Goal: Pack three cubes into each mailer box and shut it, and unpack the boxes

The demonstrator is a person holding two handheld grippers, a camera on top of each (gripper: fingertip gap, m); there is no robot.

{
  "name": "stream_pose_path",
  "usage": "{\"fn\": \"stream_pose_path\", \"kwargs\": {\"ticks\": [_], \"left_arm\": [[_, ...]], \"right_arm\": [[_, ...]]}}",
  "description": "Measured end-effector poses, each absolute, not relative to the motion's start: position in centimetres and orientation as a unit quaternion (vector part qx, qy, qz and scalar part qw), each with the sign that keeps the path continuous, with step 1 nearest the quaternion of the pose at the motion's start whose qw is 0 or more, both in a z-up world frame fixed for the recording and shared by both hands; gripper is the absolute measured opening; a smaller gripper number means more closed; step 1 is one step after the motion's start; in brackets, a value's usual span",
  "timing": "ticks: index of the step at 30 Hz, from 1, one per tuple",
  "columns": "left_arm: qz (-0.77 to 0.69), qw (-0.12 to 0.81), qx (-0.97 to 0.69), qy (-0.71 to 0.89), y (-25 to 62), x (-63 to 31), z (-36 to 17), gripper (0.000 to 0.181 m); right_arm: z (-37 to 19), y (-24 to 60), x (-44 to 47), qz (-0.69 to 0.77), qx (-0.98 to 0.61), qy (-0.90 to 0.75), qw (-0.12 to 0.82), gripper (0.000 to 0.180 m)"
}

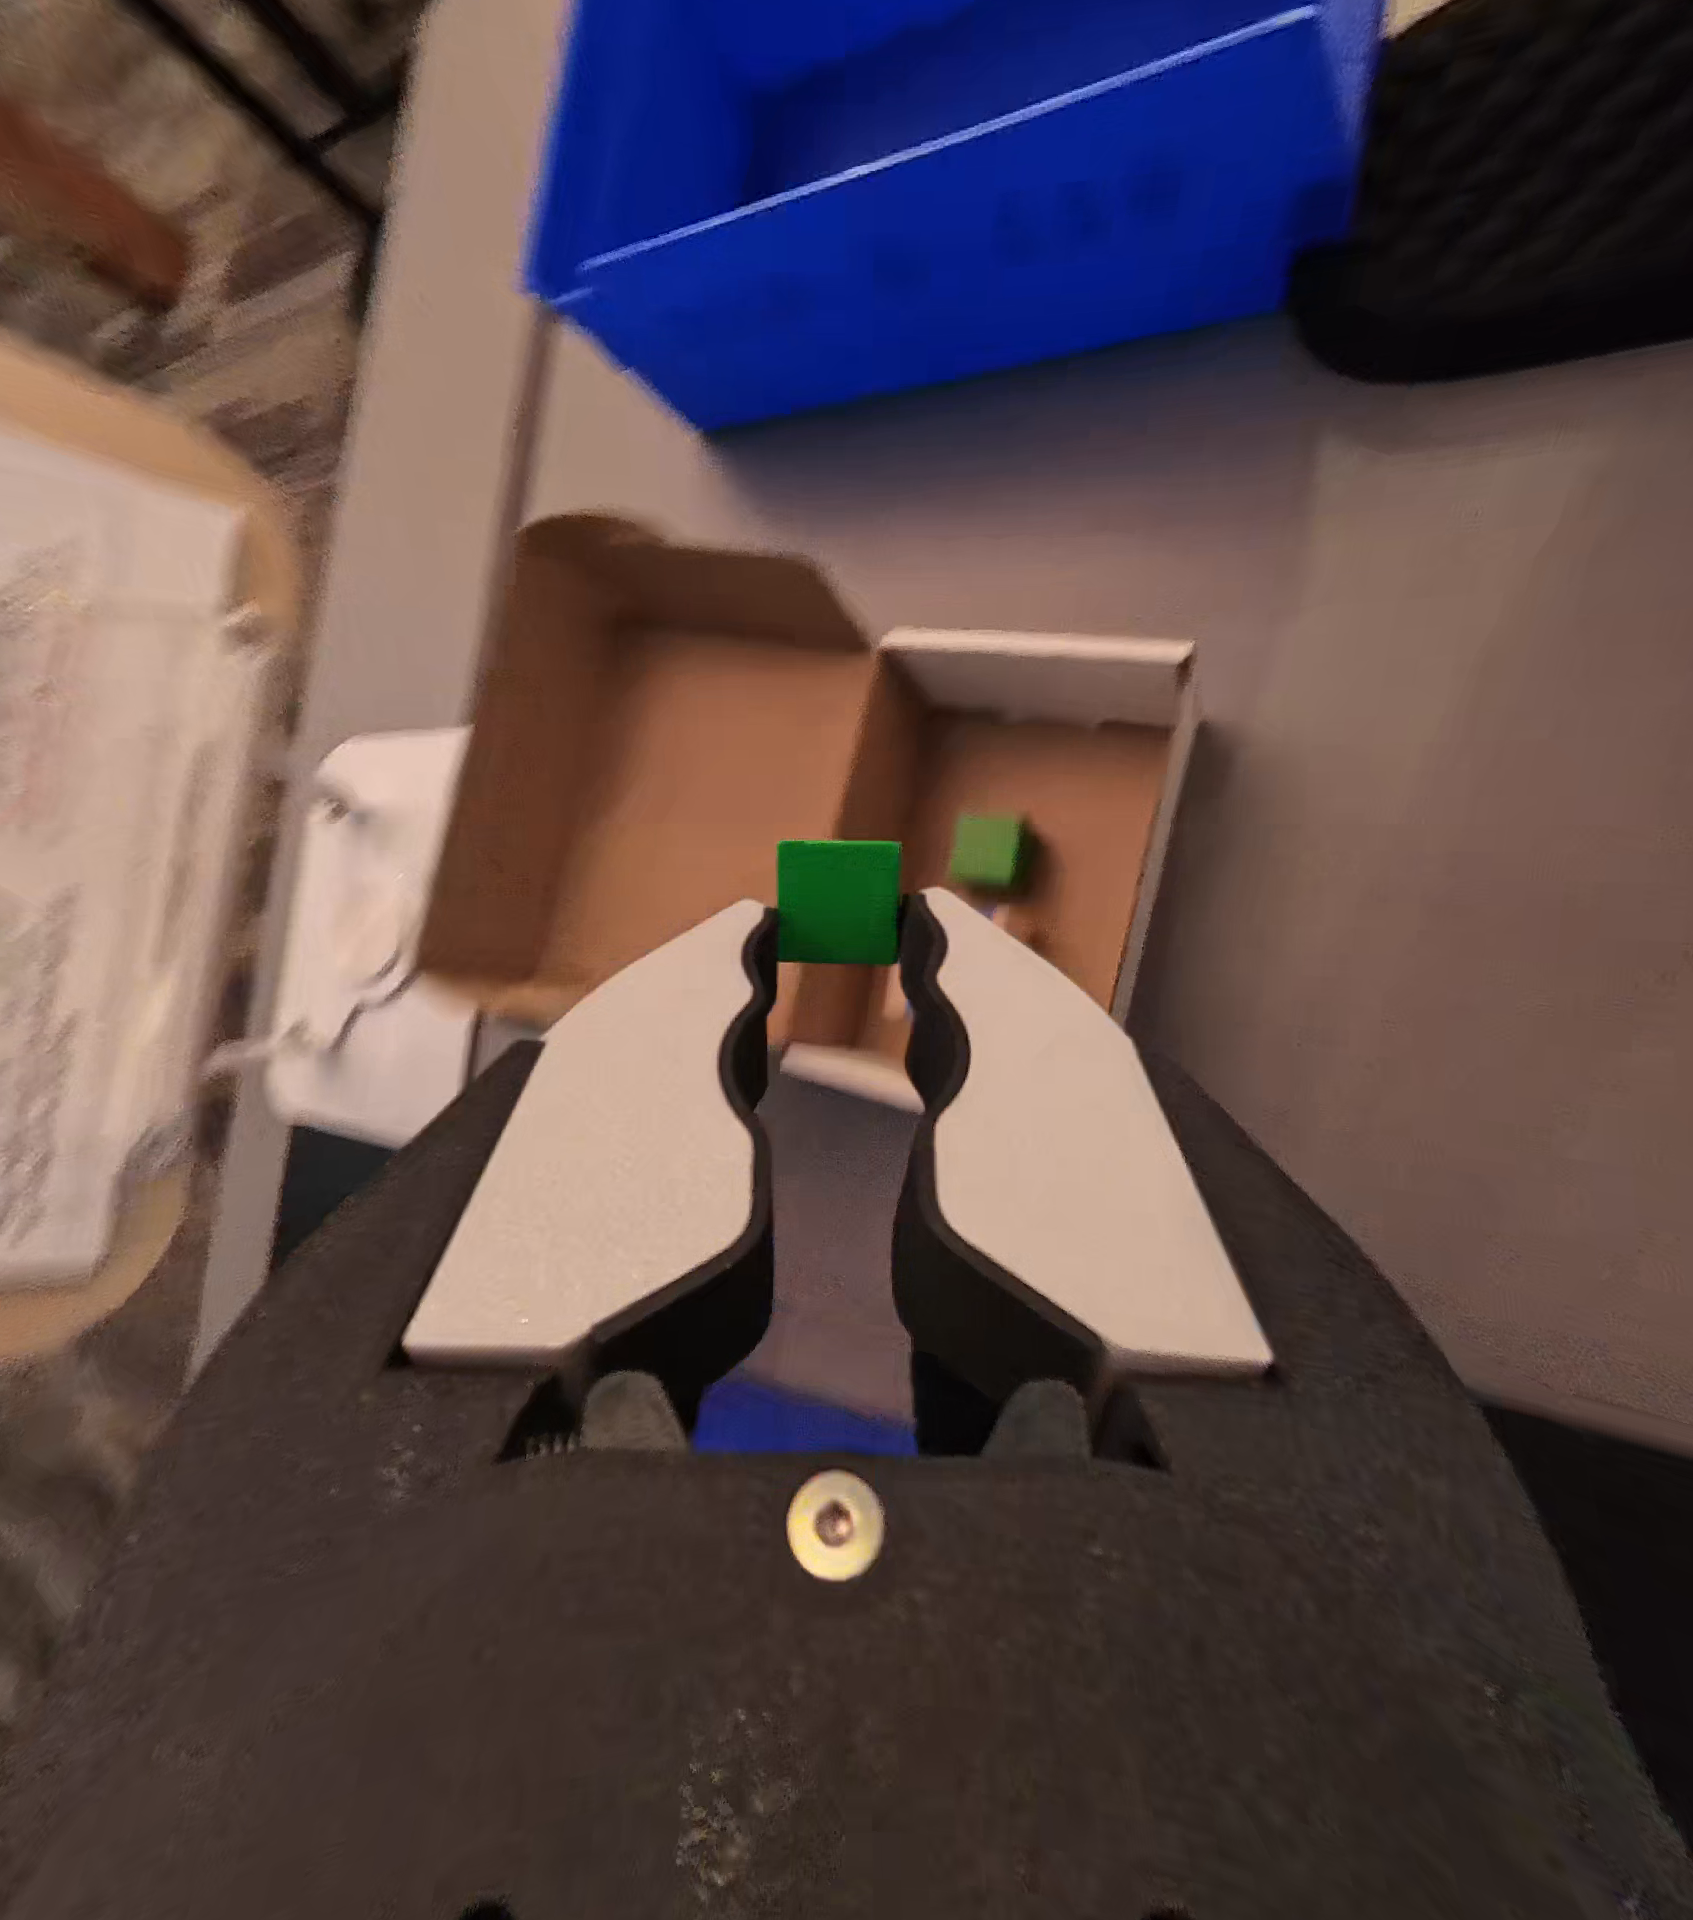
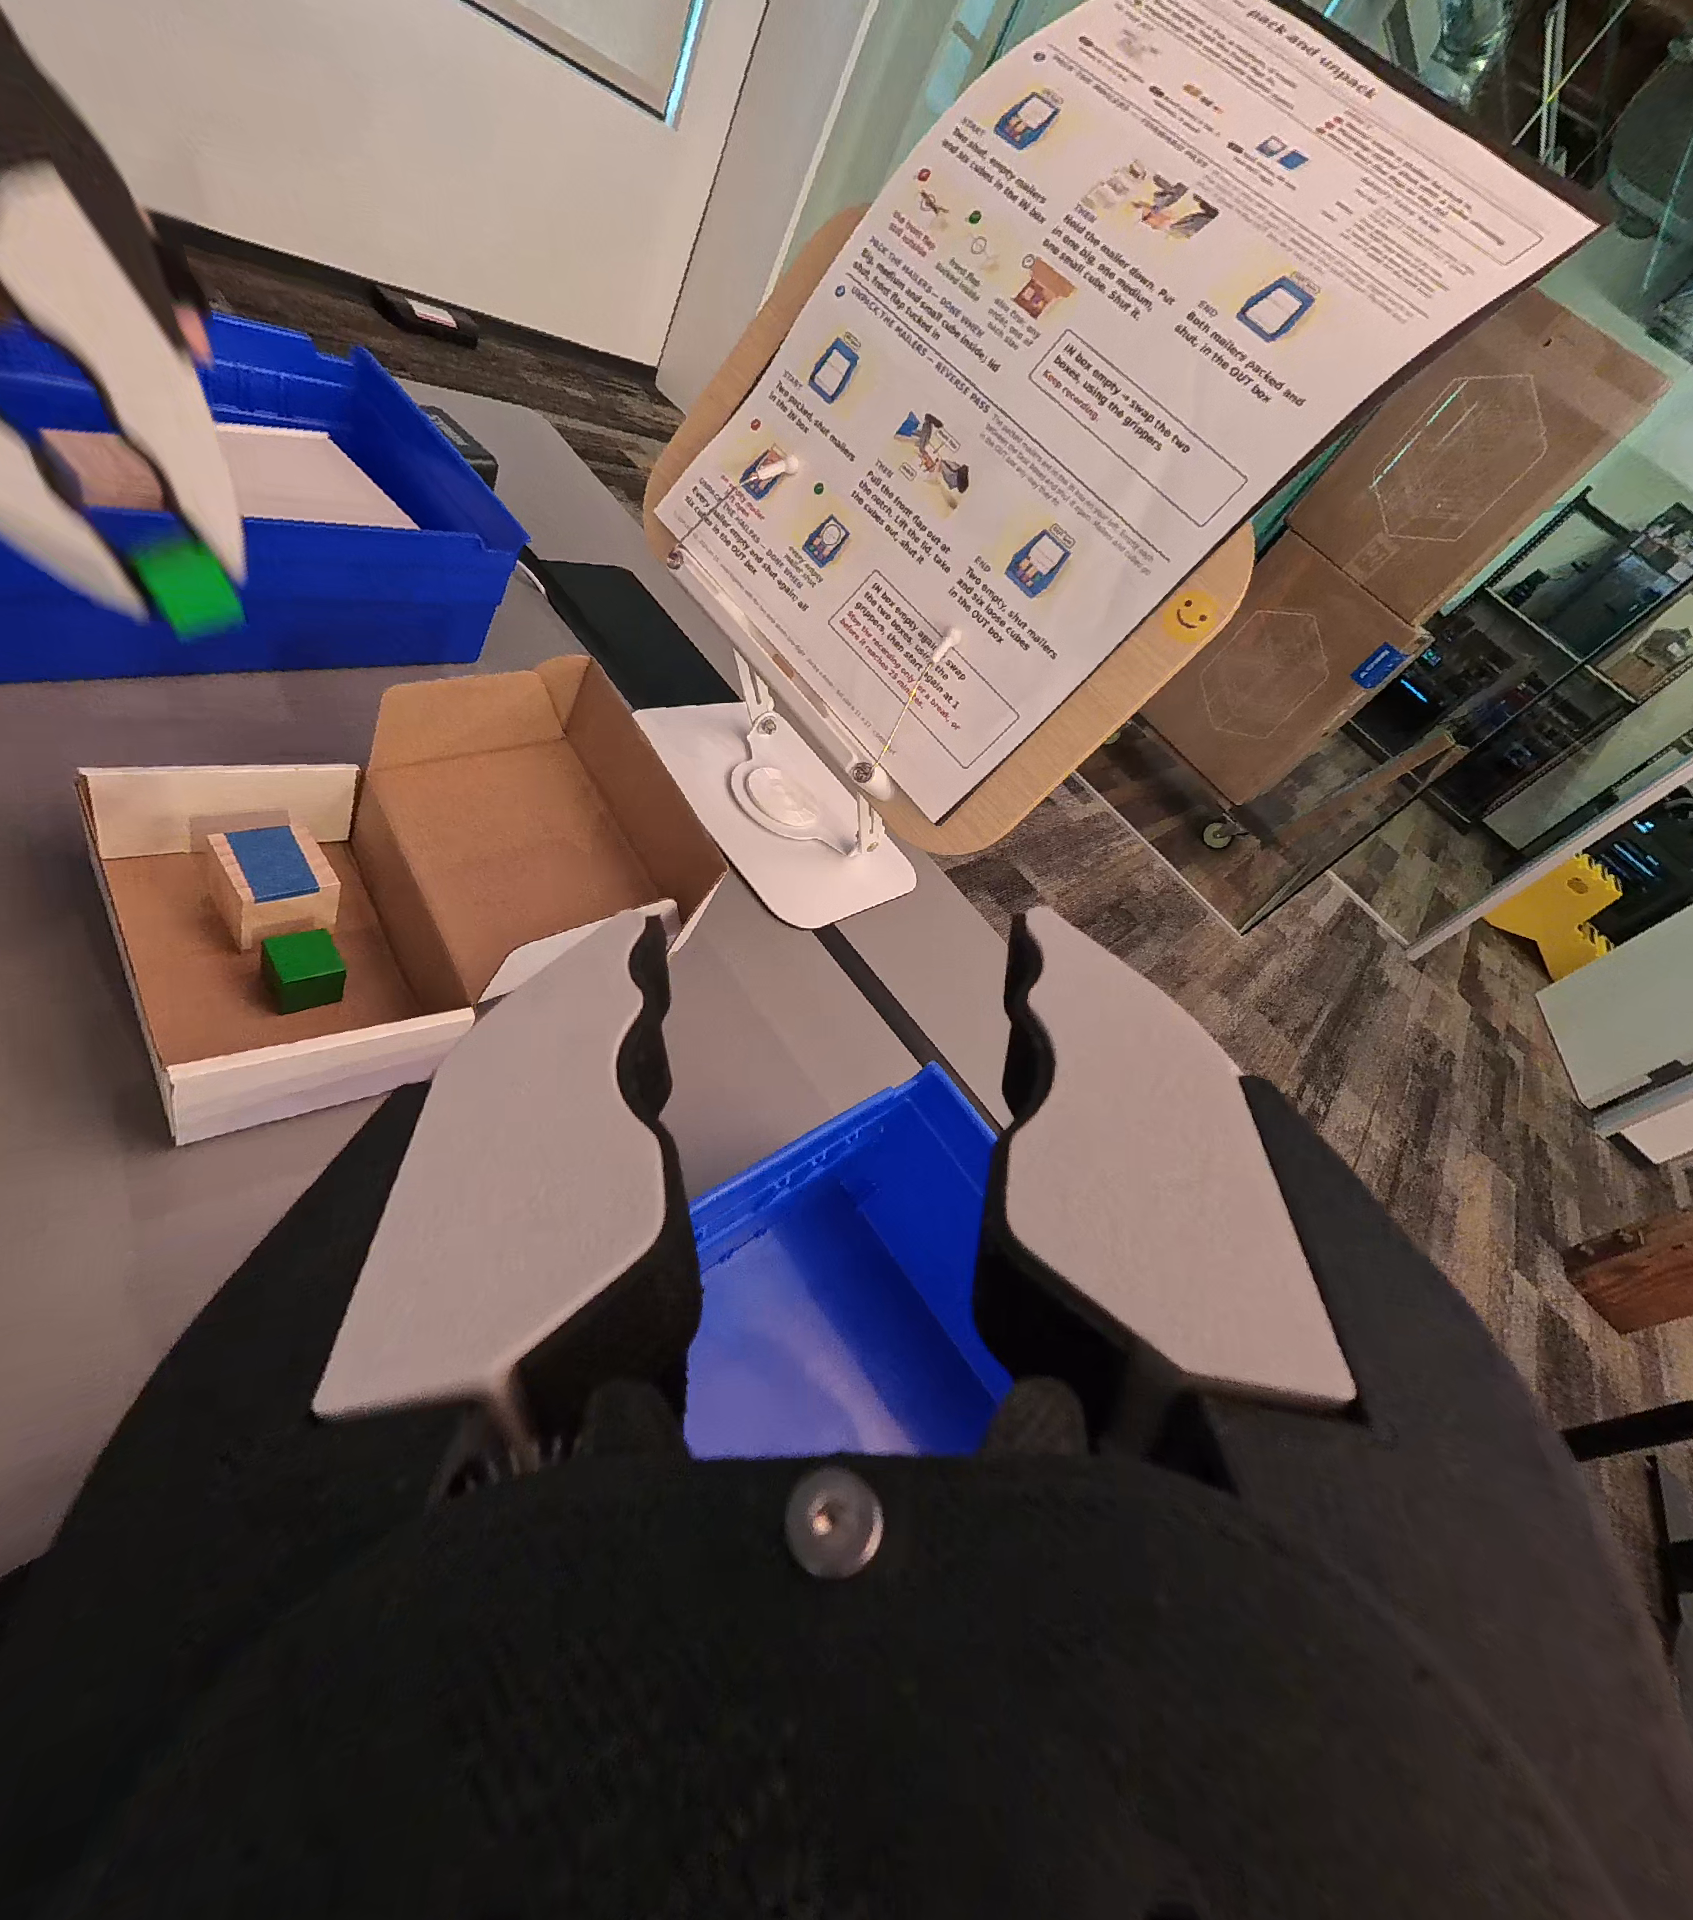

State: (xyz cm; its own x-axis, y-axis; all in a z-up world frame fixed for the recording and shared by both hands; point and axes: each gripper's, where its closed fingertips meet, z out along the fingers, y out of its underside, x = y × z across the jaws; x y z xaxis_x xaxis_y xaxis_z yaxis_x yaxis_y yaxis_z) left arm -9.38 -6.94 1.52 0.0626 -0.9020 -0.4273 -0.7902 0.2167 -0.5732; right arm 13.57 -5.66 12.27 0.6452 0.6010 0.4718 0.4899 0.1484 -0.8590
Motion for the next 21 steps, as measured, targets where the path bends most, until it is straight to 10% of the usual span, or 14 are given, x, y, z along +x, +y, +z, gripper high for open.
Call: {"fn": "stream_pose_path", "kwargs": {"ticks": [8,21], "left_arm": [[-0.083,0.226,-0.629,0.74,-5.3,-2.3,-10.6,0.022],[-0.055,0.145,-0.631,0.76,-5.2,-2.7,-14.9,0.022]], "right_arm": [[12.4,-6.0,14.4,0.059,-0.645,-0.415,0.639,0.063],[12.1,-5.8,13.4,0.067,-0.641,-0.434,0.63,0.063]]}}
